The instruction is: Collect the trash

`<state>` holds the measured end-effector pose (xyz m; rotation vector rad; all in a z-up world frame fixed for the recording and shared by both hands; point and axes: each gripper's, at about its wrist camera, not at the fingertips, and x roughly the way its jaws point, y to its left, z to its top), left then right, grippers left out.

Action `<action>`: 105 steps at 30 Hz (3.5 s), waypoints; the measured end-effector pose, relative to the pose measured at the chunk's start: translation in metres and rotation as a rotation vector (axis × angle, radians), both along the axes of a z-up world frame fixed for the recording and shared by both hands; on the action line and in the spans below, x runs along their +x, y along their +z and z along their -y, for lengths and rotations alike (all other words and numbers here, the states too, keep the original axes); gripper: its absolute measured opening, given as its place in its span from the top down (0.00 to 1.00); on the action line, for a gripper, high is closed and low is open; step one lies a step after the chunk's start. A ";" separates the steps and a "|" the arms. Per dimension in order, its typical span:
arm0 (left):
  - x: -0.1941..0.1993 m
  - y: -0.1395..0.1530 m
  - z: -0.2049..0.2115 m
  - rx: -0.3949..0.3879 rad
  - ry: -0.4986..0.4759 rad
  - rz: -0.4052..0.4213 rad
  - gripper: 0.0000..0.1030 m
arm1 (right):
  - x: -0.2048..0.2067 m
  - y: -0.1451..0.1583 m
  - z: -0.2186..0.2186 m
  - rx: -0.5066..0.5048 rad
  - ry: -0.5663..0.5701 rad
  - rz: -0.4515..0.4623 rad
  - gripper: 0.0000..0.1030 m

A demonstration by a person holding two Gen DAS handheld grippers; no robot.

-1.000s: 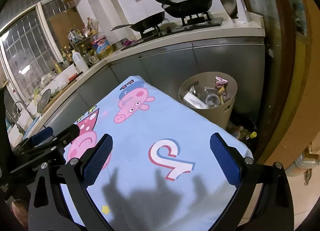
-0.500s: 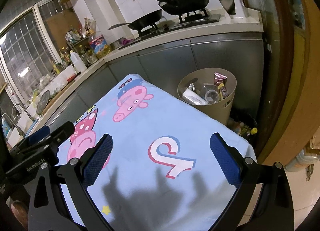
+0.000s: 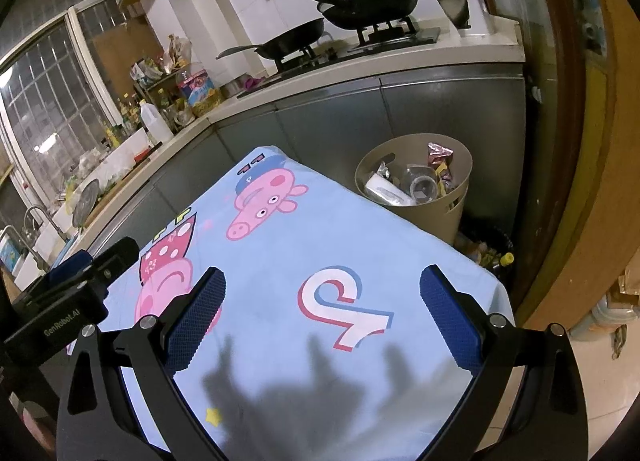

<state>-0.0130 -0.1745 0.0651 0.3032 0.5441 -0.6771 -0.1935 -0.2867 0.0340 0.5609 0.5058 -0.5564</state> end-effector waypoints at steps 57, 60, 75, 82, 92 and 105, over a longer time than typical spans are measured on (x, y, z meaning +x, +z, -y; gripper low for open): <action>-0.013 0.018 0.004 -0.050 -0.046 0.139 0.04 | -0.008 0.010 -0.002 -0.084 -0.021 0.024 0.06; -0.012 0.017 0.004 -0.052 -0.051 0.131 0.04 | -0.008 0.010 -0.001 -0.084 -0.022 0.024 0.06; -0.016 0.012 0.010 -0.050 -0.077 0.113 0.04 | -0.011 0.009 -0.002 -0.079 -0.030 0.026 0.06; -0.017 0.012 0.011 -0.054 -0.084 0.108 0.04 | -0.011 0.009 0.000 -0.079 -0.031 0.028 0.06; -0.022 0.010 0.020 -0.031 -0.093 0.108 0.04 | -0.016 0.008 0.001 -0.075 -0.038 0.032 0.06; -0.024 0.006 0.033 -0.002 -0.104 0.096 0.04 | -0.025 0.005 0.004 -0.060 -0.056 0.043 0.06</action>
